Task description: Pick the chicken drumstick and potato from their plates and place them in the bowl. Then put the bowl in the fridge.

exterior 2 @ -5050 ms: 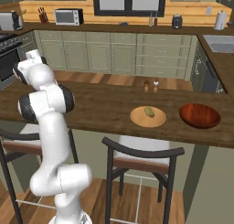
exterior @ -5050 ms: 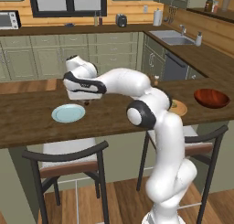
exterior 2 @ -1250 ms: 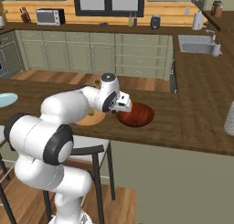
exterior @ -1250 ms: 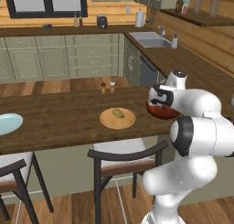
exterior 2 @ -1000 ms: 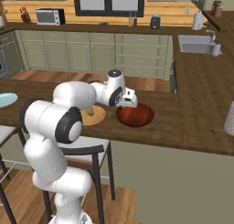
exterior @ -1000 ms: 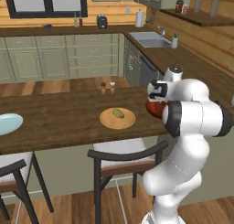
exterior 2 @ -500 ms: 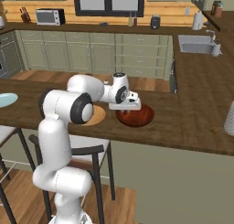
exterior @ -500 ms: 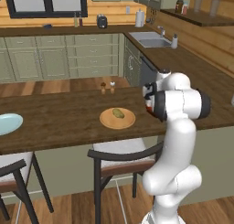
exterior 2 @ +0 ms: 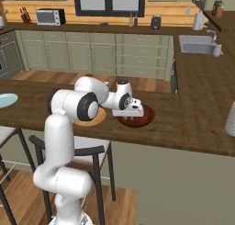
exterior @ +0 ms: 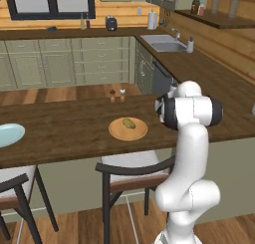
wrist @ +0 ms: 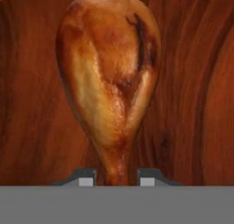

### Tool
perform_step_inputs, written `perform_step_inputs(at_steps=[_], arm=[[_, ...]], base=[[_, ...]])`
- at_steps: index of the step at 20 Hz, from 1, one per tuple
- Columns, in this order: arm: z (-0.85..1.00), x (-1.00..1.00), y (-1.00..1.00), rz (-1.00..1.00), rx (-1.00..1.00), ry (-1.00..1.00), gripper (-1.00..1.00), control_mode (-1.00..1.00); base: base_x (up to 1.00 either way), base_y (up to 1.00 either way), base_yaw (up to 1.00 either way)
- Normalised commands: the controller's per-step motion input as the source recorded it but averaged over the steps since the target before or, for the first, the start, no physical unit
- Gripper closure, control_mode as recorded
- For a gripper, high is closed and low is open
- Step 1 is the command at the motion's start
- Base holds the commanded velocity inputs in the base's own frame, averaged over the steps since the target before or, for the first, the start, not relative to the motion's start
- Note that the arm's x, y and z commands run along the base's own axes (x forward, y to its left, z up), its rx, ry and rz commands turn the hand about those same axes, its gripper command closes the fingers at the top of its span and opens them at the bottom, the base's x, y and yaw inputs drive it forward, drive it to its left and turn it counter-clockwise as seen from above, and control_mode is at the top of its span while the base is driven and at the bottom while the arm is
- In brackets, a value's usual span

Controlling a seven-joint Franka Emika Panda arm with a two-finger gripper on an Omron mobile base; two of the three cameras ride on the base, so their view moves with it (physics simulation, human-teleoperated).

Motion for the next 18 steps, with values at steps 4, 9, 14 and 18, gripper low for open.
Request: perform_step_inputs(at_steps=[4,9,14,18], arm=[[-0.03,0.01,-0.06,0.00,0.00,0.00,-1.00,-1.00],[0.34,0.00,0.17,0.00,0.00,0.00,-1.00,-1.00],[0.99,-0.26,0.67,0.00,0.00,-0.04,-1.00,-1.00],[0.63,-0.50,0.89,0.00,0.00,-0.01,-1.00,-1.00]], base=[[0.00,0.00,0.00],[0.00,0.00,0.00],[0.00,0.00,0.00],[0.00,0.00,0.00]])
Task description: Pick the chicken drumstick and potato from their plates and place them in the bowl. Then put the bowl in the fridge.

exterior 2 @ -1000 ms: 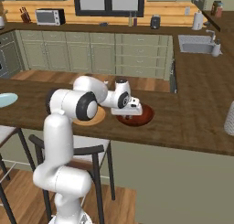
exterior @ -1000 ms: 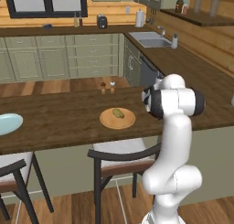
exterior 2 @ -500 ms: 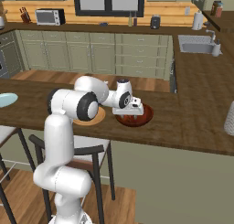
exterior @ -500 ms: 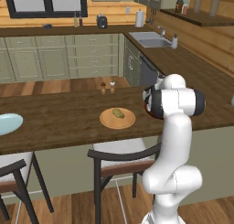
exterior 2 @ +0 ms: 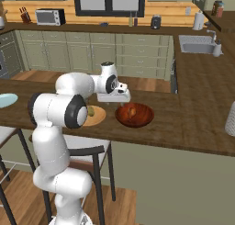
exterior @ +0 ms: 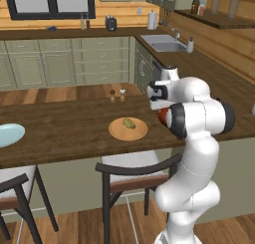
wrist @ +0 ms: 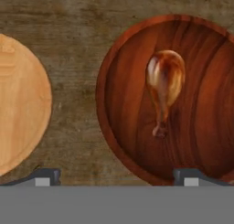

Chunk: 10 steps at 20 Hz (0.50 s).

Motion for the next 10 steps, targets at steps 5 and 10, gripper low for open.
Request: perform_step_inputs(at_steps=[5,10], arm=[[0.01,-0.03,1.00,-0.02,0.01,0.03,-1.00,-1.00],[-0.14,0.22,0.75,0.00,0.01,0.11,-1.00,-1.00]], base=[[0.00,0.00,0.00],[0.00,0.00,0.00]])
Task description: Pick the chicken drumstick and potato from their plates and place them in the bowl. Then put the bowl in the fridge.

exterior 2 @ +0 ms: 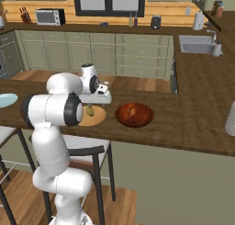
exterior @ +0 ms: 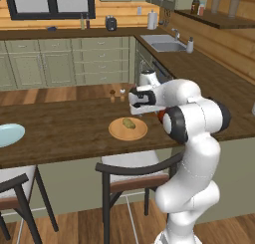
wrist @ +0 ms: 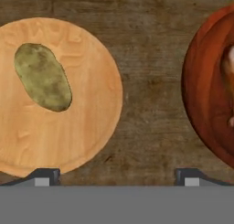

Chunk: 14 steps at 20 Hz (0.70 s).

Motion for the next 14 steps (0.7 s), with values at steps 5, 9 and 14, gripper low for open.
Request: perform_step_inputs(at_steps=[5,9,14], arm=[[-0.13,0.35,0.56,0.02,0.00,0.14,-1.00,-1.00],[-0.15,0.47,0.17,0.12,0.00,0.20,-1.00,-1.00],[-0.32,0.19,0.00,0.17,0.04,0.14,-1.00,-1.00]], base=[[0.00,0.00,0.00],[0.00,0.00,0.00],[0.00,0.00,0.00]])
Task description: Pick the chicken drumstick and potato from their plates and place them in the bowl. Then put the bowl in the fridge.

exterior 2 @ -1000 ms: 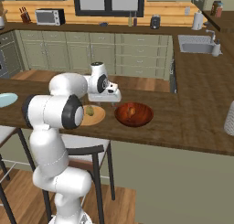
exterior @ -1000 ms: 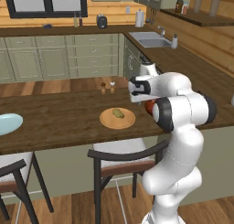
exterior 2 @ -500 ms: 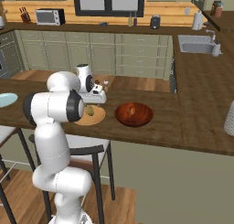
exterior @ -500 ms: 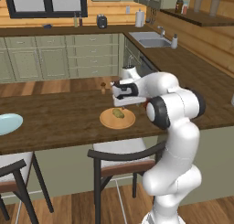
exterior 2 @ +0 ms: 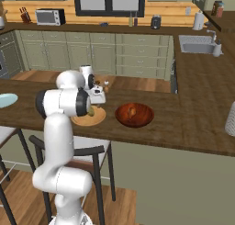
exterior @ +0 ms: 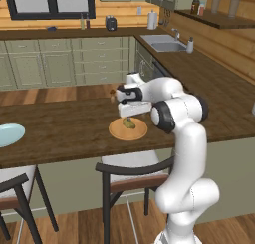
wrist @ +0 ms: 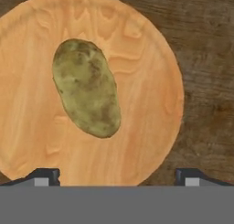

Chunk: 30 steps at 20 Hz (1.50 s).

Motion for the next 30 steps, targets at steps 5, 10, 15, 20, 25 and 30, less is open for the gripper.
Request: perform_step_inputs(at_steps=[5,10,15,20,25,30], arm=[[-0.33,0.04,0.21,0.21,0.09,0.01,-1.00,-1.00],[-0.38,0.08,0.25,0.16,0.04,0.00,-1.00,-1.00],[-0.13,0.35,0.02,0.10,0.00,0.00,-1.00,-1.00],[-0.26,0.29,0.02,0.08,0.00,0.00,-1.00,-1.00],[-0.47,0.06,0.03,0.08,0.00,0.00,-1.00,-1.00],[-0.07,0.00,0.00,0.05,0.00,0.00,1.00,-1.00]], base=[[0.00,0.00,0.00],[0.00,0.00,0.00],[0.00,0.00,0.00],[0.00,0.00,0.00],[0.00,0.00,0.00],[0.00,0.00,0.00]])
